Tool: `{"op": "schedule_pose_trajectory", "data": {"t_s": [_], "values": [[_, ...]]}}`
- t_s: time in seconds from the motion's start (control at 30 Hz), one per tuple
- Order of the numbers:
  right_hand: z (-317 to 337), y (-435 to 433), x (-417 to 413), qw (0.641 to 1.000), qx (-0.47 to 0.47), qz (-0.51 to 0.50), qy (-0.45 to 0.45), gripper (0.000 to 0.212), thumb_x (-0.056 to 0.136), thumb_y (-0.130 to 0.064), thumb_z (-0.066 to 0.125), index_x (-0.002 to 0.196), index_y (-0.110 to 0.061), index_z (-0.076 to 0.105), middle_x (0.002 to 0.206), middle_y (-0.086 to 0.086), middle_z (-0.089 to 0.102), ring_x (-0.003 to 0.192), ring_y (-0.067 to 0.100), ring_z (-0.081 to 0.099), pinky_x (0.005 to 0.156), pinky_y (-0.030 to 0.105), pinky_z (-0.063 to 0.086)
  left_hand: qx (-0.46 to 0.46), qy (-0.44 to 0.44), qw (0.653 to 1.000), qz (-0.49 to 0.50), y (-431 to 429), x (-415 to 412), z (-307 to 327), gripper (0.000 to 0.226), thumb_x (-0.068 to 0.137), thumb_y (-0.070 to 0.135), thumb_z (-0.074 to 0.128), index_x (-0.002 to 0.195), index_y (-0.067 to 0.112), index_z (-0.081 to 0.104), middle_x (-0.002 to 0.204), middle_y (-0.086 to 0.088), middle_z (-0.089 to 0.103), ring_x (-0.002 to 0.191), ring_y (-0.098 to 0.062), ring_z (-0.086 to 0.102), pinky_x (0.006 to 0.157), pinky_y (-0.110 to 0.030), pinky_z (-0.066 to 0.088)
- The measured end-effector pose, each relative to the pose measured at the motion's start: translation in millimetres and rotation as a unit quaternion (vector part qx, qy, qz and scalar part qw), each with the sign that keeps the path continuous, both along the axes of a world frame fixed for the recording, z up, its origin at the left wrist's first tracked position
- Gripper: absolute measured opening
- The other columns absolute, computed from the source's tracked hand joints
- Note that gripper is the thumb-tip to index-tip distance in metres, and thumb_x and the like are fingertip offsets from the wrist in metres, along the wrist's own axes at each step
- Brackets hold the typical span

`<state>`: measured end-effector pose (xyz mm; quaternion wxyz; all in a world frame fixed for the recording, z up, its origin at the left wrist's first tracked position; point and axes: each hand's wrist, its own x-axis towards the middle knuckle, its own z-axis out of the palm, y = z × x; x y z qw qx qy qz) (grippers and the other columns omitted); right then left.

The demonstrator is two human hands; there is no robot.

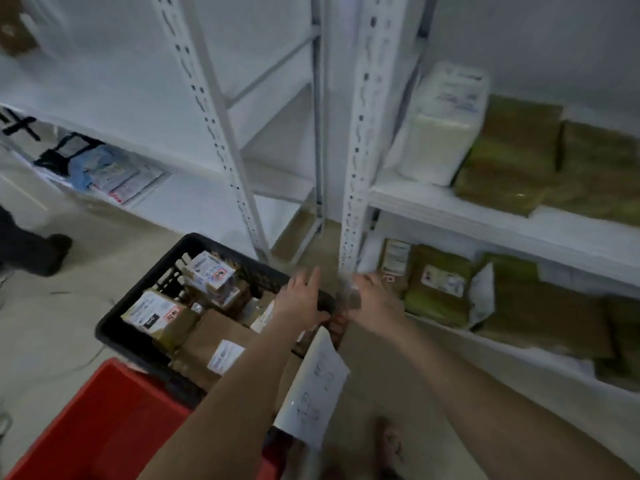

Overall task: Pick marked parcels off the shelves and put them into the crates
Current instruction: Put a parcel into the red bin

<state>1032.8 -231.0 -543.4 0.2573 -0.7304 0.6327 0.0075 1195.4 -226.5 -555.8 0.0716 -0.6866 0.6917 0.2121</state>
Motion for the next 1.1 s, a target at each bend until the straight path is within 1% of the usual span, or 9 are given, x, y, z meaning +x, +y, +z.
{"op": "schedule_pose_trajectory", "data": {"t_s": [0.1, 0.23, 0.33, 0.47, 0.57, 0.67, 0.9, 0.97, 1.1], "values": [[22.1, 22.5, -57.7, 0.998, -0.011, -0.053, 0.014, 0.076, 0.086, -0.035, 0.065, 0.149, -0.023, 0.024, 0.153, 0.006, 0.026, 0.139, 0.028, 0.026, 0.110, 0.041, 0.033, -0.021, 0.004, 0.997, -0.075, -1.7, -52.0, 16.1, 0.094, 0.085, 0.044, 0.064, 0.152, 0.019, 0.003, 0.158, -0.009, 0.013, 0.143, -0.029, 0.020, 0.109, -0.044, 0.032], [47.1, 51.0, -139.1, 0.989, -0.046, -0.138, 0.040, 0.078, 0.084, -0.042, 0.064, 0.149, -0.024, 0.025, 0.152, 0.006, 0.027, 0.138, 0.028, 0.028, 0.111, 0.040, 0.032, -0.056, 0.012, 0.985, -0.161, 3.9, -138.2, 44.8, 0.088, 0.087, 0.036, 0.062, 0.152, 0.020, 0.006, 0.157, -0.007, 0.016, 0.141, -0.028, 0.024, 0.108, -0.043, 0.034], [65.4, 76.0, -200.9, 0.979, -0.053, -0.191, 0.048, 0.081, 0.082, -0.041, 0.066, 0.149, -0.022, 0.024, 0.151, 0.007, 0.027, 0.138, 0.029, 0.026, 0.109, 0.040, 0.033, -0.078, 0.027, 0.972, -0.221, 15.9, -205.7, 64.3, 0.093, 0.084, 0.047, 0.062, 0.153, 0.019, 0.005, 0.157, -0.006, 0.016, 0.141, -0.028, 0.025, 0.109, -0.043, 0.034], [80.3, 111.0, -280.0, 0.969, -0.061, -0.233, 0.047, 0.082, 0.084, -0.045, 0.062, 0.151, -0.023, 0.019, 0.153, 0.009, 0.023, 0.139, 0.031, 0.023, 0.110, 0.040, 0.032, -0.122, 0.015, 0.952, -0.280, 38.2, -292.1, 85.1, 0.086, 0.087, 0.033, 0.060, 0.153, 0.018, 0.007, 0.156, -0.007, 0.019, 0.140, -0.026, 0.027, 0.109, -0.041, 0.032], [91.1, 137.5, -343.1, 0.963, -0.077, -0.254, 0.043, 0.078, 0.086, -0.047, 0.061, 0.149, -0.023, 0.022, 0.152, 0.009, 0.026, 0.139, 0.031, 0.024, 0.110, 0.042, 0.032, -0.137, 0.028, 0.946, -0.291, 57.4, -361.4, 97.6, 0.086, 0.087, 0.033, 0.062, 0.152, 0.019, 0.008, 0.156, -0.005, 0.019, 0.139, -0.026, 0.030, 0.108, -0.041, 0.036], [110.3, 160.8, -409.4, 0.954, -0.101, -0.277, 0.057, 0.078, 0.084, -0.047, 0.063, 0.146, -0.017, 0.026, 0.149, 0.011, 0.029, 0.137, 0.031, 0.027, 0.109, 0.041, 0.035, -0.158, 0.038, 0.935, -0.314, 78.1, -431.5, 114.3, 0.086, 0.087, 0.036, 0.063, 0.152, 0.020, 0.009, 0.157, -0.005, 0.018, 0.138, -0.026, 0.032, 0.108, -0.039, 0.037], [134.1, 187.1, -525.0, 0.941, -0.127, -0.311, 0.047, 0.073, 0.089, -0.041, 0.061, 0.149, -0.021, 0.024, 0.153, 0.007, 0.025, 0.140, 0.028, 0.024, 0.112, 0.041, 0.030, -0.185, 0.109, 0.924, -0.316, 109.4, -550.4, 140.7, 0.083, 0.090, 0.046, 0.056, 0.153, 0.021, 0.007, 0.160, -0.004, 0.013, 0.143, -0.023, 0.023, 0.112, -0.037, 0.030], [134.0, 179.0, -541.1, 0.939, -0.134, -0.317, 0.028, 0.070, 0.090, -0.041, 0.060, 0.148, -0.021, 0.025, 0.152, 0.007, 0.026, 0.139, 0.028, 0.026, 0.111, 0.040, 0.031, -0.216, 0.133, 0.921, -0.295, 100.9, -570.6, 149.0, 0.080, 0.091, 0.047, 0.055, 0.152, 0.020, 0.011, 0.158, -0.005, 0.018, 0.142, -0.023, 0.025, 0.111, -0.037, 0.031], [127.8, 149.7, -564.4, 0.940, -0.144, -0.309, -0.027, 0.068, 0.090, -0.040, 0.060, 0.147, -0.019, 0.028, 0.149, 0.007, 0.030, 0.136, 0.028, 0.031, 0.110, 0.040, 0.033, -0.266, 0.210, 0.921, -0.192, 55.4, -600.3, 174.6, 0.082, 0.086, 0.049, 0.060, 0.150, 0.019, 0.018, 0.150, -0.007, 0.030, 0.131, -0.027, 0.040, 0.099, -0.040, 0.045]]}}
